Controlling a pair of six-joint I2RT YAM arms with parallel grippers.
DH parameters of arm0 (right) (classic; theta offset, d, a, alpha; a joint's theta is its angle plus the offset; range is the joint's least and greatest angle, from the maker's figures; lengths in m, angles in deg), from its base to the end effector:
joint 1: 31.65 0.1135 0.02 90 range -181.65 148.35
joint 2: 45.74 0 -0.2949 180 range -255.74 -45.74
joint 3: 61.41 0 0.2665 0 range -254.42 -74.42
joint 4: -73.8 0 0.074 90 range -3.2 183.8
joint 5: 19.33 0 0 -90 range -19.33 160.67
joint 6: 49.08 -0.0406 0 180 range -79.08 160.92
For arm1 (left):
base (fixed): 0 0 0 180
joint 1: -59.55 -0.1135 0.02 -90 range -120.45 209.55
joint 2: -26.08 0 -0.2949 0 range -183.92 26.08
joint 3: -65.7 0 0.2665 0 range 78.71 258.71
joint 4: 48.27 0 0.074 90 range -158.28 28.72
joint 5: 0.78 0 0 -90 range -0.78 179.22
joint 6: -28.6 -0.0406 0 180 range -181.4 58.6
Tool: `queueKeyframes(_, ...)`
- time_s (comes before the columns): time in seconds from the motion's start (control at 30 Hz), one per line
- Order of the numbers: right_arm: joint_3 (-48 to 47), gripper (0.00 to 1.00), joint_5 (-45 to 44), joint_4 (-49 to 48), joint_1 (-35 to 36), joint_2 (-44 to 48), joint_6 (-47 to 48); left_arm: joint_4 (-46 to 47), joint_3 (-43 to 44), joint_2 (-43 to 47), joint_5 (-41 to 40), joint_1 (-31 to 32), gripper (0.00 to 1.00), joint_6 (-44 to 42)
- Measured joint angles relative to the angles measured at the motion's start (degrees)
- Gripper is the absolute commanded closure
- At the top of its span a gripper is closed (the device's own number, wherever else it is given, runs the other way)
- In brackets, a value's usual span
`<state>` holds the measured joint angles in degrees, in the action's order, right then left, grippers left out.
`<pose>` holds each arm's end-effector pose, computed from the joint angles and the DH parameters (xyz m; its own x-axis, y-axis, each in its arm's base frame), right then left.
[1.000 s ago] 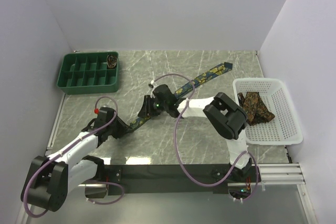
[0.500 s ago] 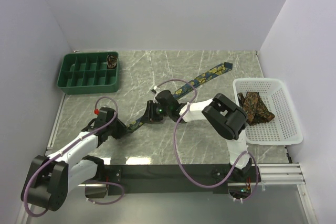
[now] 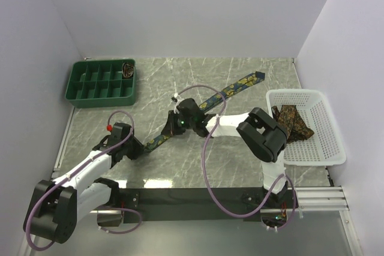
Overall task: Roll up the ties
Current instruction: Roll the tie
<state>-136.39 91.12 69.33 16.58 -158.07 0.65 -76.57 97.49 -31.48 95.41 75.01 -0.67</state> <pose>0.2812 0.3361 0.1638 -0.8540 -0.0469 -0.5182 -0.4486 0.5710 0.6876 0.1616 -0.0492 0.1539 -0.6659 -0.7156 -0.2107 -0.5214 0.6485 -0.5546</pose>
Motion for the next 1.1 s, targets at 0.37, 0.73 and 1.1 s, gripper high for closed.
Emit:
queueKeyframes(0.37, -2.69, 0.9, 0.76, -1.6, 0.02, -2.36, -0.79, -0.98, 0.33, 0.11, -0.02, 0.0, 0.99, 0.04)
queueKeyframes(0.73, -0.9, 0.93, 0.59, -3.15, 0.02, -5.4, -2.25, -3.43, 0.33, 2.64, -0.28, 0.0, 0.5, 0.83)
queueKeyframes(1.1, -0.63, 0.94, 0.57, -3.56, 0.02, -5.4, -2.01, -2.97, -0.68, 7.13, -1.99, 0.0, 0.54, 4.5)
